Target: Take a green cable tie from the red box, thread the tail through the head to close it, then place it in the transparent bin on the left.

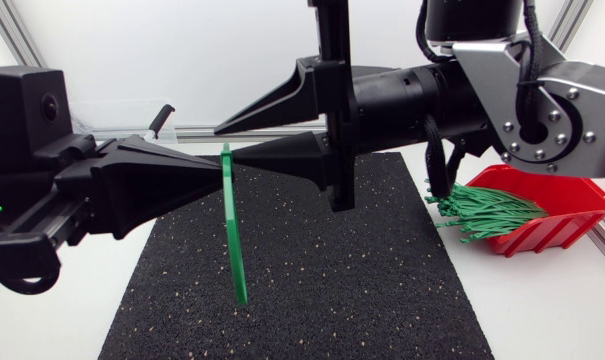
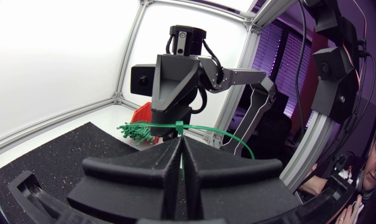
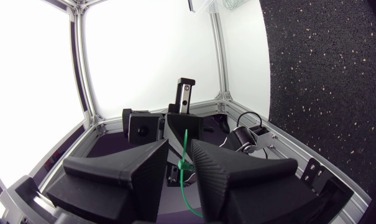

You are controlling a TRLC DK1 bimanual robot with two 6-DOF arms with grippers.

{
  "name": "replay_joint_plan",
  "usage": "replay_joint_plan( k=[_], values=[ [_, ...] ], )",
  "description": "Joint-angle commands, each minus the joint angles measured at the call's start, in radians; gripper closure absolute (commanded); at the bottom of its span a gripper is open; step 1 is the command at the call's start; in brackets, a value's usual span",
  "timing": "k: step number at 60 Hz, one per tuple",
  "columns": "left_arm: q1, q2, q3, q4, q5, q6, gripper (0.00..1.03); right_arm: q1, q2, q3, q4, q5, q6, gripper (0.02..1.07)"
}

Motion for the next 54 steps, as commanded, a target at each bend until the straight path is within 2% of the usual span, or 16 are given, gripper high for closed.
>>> replay_joint_plan(
  k=[1, 5, 9, 13, 26, 37, 47, 54],
  values=[
    [-0.009, 0.009, 0.023, 0.001, 0.007, 0.024, 1.00, 0.003, 0.005, 0.017, -0.006, 0.007, 0.027, 0.83],
    [-0.011, 0.008, 0.023, 0.000, 0.007, 0.023, 1.00, -0.003, 0.005, 0.014, -0.001, 0.008, 0.027, 0.90],
    [-0.011, 0.008, 0.025, -0.002, 0.007, 0.023, 1.00, -0.008, 0.005, 0.009, 0.002, 0.010, 0.027, 0.93],
    [-0.012, 0.006, 0.025, -0.003, 0.007, 0.023, 1.00, -0.014, 0.005, 0.006, 0.004, 0.013, 0.029, 1.01],
    [-0.023, 0.003, 0.025, -0.009, 0.007, 0.011, 1.00, -0.014, -0.001, 0.001, 0.004, 0.018, 0.035, 1.01],
    [-0.024, -0.003, 0.031, -0.002, 0.005, -0.083, 1.00, -0.012, 0.038, 0.006, 0.005, 0.039, 0.046, 1.01],
    [-0.024, -0.032, 0.054, 0.001, 0.007, -0.233, 1.00, -0.011, 0.096, 0.007, -0.006, 0.079, 0.052, 1.01],
    [-0.015, -0.026, 0.059, 0.007, 0.005, -0.275, 1.00, -0.011, 0.100, 0.006, -0.015, 0.088, 0.052, 1.01]
  ],
)
